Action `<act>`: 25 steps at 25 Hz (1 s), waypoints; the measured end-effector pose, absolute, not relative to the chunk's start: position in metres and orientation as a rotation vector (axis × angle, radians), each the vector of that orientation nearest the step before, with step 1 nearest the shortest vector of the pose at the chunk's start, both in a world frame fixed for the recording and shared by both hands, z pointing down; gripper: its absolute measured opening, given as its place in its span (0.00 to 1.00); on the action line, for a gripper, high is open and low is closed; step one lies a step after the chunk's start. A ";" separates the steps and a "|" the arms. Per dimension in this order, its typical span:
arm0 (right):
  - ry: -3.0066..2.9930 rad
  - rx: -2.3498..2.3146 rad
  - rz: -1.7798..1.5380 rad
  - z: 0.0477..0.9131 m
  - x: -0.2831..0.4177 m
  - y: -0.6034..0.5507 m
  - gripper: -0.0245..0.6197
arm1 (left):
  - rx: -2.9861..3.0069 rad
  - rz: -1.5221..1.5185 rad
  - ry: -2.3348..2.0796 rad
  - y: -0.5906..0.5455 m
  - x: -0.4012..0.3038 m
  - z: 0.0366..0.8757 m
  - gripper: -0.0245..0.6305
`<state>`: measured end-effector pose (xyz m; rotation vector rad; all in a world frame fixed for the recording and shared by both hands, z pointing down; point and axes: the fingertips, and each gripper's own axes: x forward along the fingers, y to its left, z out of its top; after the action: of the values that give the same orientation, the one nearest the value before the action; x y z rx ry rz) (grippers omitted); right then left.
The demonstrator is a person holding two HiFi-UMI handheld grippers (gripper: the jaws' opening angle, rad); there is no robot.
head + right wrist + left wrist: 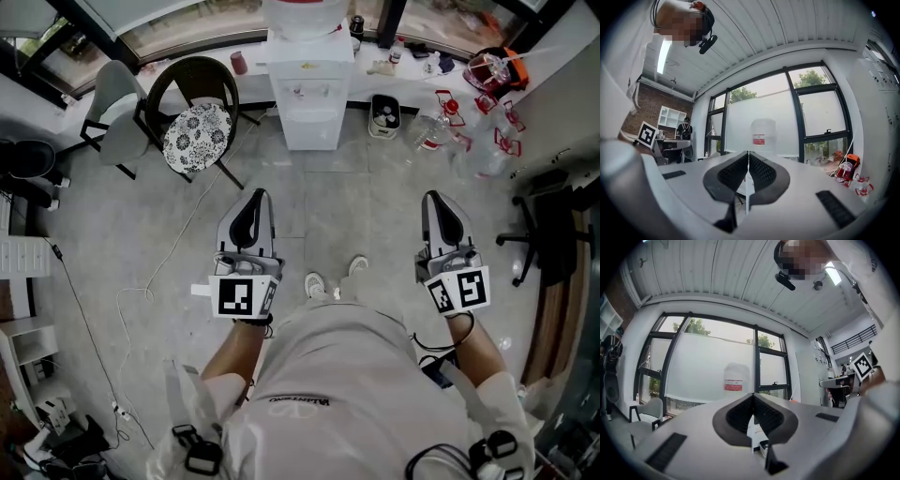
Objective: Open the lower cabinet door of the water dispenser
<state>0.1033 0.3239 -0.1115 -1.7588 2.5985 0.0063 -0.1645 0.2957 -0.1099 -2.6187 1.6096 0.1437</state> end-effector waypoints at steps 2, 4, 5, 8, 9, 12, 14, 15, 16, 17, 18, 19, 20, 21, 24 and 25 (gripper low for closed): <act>2.609 -1.749 -0.001 -0.111 0.100 0.316 0.06 | -2.627 0.137 1.607 0.291 -0.165 -0.108 0.05; 2.607 -1.741 -0.006 -0.112 0.099 0.305 0.06 | -2.634 0.130 1.605 0.281 -0.164 -0.106 0.05; 2.607 -1.737 -0.006 -0.112 0.099 0.299 0.06 | -2.636 0.128 1.607 0.276 -0.163 -0.105 0.05; 2.623 -1.721 -0.007 -0.106 0.098 0.283 0.06 | -2.630 0.125 1.616 0.261 -0.160 -0.103 0.05; 2.629 -1.715 -0.013 -0.104 0.098 0.277 0.06 | -2.627 0.126 1.619 0.256 -0.158 -0.103 0.05; 2.645 -1.695 -0.028 -0.097 0.103 0.255 0.06 | -2.617 0.125 1.622 0.235 -0.151 -0.102 0.05; 2.650 -1.683 -0.048 -0.091 0.109 0.236 0.06 | -2.610 0.117 1.629 0.217 -0.144 -0.100 0.05; 2.654 -1.673 -0.059 -0.089 0.113 0.227 0.06 | -2.607 0.113 1.634 0.207 -0.140 -0.099 0.05; 2.661 -1.660 -0.067 -0.087 0.117 0.216 0.06 | -2.603 0.108 1.639 0.197 -0.136 -0.098 0.05; 2.668 -1.644 -0.072 -0.085 0.121 0.205 0.06 | -2.598 0.101 1.644 0.187 -0.131 -0.097 0.05; 2.676 -1.628 -0.078 -0.083 0.125 0.194 0.06 | -2.593 0.094 1.651 0.176 -0.126 -0.096 0.05; 2.685 -1.614 -0.085 -0.080 0.128 0.182 0.06 | -2.587 0.087 1.661 0.165 -0.121 -0.094 0.05; 2.693 -1.600 -0.093 -0.077 0.132 0.170 0.06 | -2.582 0.079 1.673 0.154 -0.117 -0.091 0.05; 2.703 -1.586 -0.103 -0.073 0.136 0.158 0.06 | -2.575 0.070 1.684 0.143 -0.112 -0.088 0.05; 2.737 -1.544 -0.136 -0.056 0.150 0.120 0.06 | -2.553 0.047 1.703 0.110 -0.092 -0.074 0.05; 2.750 -1.528 -0.145 -0.048 0.153 0.107 0.06 | -2.548 0.041 1.710 0.098 -0.085 -0.068 0.05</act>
<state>0.1534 0.1073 -0.0478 -1.5283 2.7505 -0.1445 -0.0852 0.0980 -0.0681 -2.5478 1.7097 0.0406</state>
